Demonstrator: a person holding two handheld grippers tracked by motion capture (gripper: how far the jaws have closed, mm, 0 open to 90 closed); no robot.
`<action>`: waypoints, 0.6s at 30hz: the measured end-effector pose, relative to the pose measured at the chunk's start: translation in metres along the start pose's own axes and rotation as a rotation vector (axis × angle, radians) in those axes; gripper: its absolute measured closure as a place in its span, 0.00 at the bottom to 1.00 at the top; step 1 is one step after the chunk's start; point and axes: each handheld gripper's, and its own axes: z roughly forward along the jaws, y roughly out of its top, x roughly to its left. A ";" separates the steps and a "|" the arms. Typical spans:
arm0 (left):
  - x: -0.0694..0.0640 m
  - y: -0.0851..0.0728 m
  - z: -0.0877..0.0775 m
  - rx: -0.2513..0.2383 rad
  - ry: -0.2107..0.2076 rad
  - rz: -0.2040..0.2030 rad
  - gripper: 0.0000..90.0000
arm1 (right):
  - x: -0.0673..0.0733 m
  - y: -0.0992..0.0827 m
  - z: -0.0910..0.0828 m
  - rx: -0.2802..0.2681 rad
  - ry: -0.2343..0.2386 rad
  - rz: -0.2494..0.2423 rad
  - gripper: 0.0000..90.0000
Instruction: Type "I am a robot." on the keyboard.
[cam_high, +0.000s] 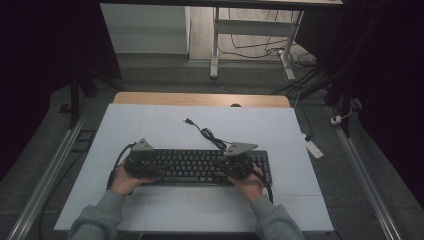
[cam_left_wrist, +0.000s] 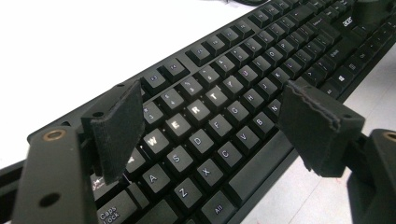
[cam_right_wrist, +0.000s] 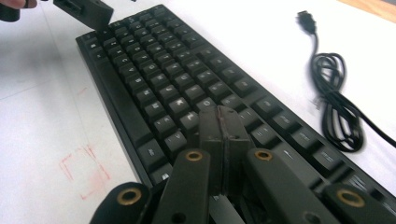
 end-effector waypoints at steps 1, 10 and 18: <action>0.000 0.000 0.000 0.001 0.000 0.000 0.25 | 0.001 0.001 0.002 0.005 -0.002 -0.004 0.99; -0.001 0.000 0.001 0.005 0.000 0.006 0.26 | 0.005 0.011 0.024 0.023 0.010 -0.012 0.99; -0.001 -0.001 0.001 0.008 -0.003 0.010 0.26 | 0.005 0.016 0.043 0.054 -0.004 -0.033 0.99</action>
